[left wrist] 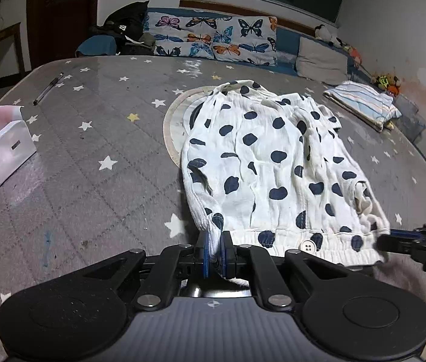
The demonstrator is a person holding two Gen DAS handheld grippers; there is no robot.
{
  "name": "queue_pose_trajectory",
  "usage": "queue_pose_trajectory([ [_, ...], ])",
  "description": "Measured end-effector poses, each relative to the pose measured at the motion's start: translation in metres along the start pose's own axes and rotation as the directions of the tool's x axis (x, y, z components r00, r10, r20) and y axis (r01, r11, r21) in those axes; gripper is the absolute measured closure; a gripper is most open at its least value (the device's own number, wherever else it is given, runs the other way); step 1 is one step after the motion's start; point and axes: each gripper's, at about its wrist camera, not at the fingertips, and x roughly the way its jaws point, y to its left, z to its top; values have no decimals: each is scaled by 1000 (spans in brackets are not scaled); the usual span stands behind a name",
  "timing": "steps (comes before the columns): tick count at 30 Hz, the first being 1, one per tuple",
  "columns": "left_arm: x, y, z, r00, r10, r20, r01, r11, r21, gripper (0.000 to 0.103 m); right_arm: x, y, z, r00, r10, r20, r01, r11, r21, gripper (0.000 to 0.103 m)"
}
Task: Fold clothes
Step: 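Lift and pull the garment hem with both tools to spread it flat, then open both tools and release the spread garment onto the table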
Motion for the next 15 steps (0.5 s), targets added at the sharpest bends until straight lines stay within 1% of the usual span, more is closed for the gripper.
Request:
queue_pose_trajectory([
  [4,-1,-4,-3,1000,0,-11,0,1000,22,95,-13,5,-3,1000,22,-5,-22,999,-24,94],
  [12,-2,-14,-18,999,-15,-43,18,998,66,95,-31,10,-6,1000,17,-22,-19,997,-80,94],
  [15,-5,-18,-23,998,-21,-53,25,996,80,95,-34,11,-9,999,14,-43,-18,995,-97,94],
])
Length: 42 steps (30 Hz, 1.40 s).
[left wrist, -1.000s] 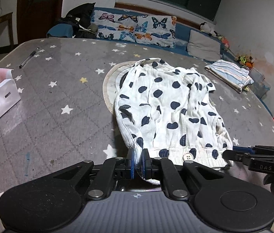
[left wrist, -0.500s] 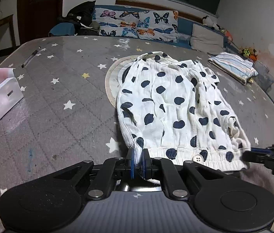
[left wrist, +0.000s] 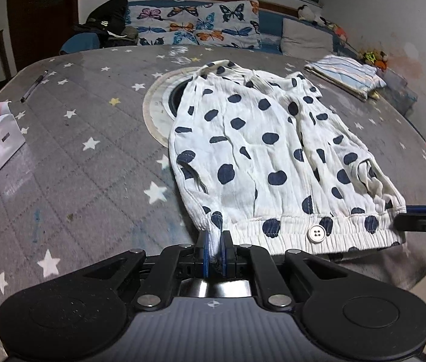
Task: Fold clothes
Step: 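Open both tools and release the spread garment onto the table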
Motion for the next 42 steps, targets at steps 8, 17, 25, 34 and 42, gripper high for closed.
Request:
queue_pose_trajectory([
  [8,-4,-10,-13,999,-19,-42,20,999,36,95,-8,4,-12,997,14,-73,-17,999,-44,95],
  [17,-3,-9,-10,998,7,-59,-5,999,41,86,-11,-6,-6,996,7,-90,-9,1000,-30,86],
  [25,-9,-8,-7,999,32,-35,-30,998,56,65,-14,-15,9,998,-27,-59,25,999,-31,82],
  [34,-9,-3,6,997,76,-5,-75,995,67,55,-3,-35,32,996,-86,-15,86,996,-17,76],
  [42,2,-4,24,994,104,22,-106,991,84,49,12,-57,53,991,-134,23,133,991,23,69],
])
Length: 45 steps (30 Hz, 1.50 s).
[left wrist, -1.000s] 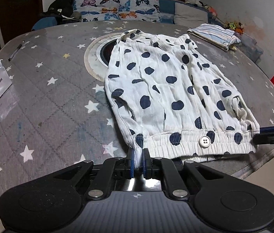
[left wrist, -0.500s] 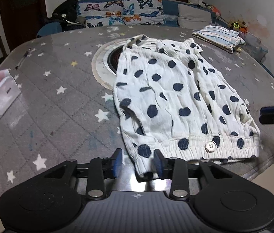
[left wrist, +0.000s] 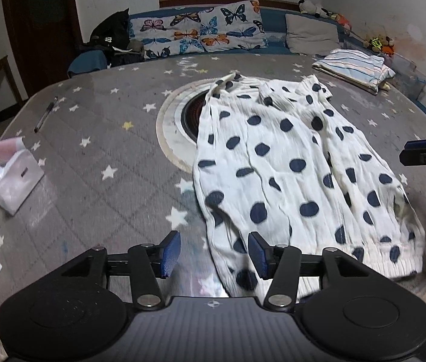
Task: Fold clothes
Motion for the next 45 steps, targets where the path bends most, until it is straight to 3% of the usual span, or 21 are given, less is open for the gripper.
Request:
queue_pose_trajectory([
  [4,8,-1,9,1000,9,6,-9,1000,7,48,7,-5,7,1000,-11,10,11,1000,3,64],
  [18,44,-1,47,1000,23,12,-23,1000,11,49,44,-28,34,999,-53,11,52,998,30,63],
  [33,105,13,123,996,67,65,-67,998,3,49,105,-75,83,993,-121,-4,121,990,68,60],
  [45,176,1,191,996,11,94,-18,997,81,49,178,-105,120,996,-76,-52,82,988,130,64],
])
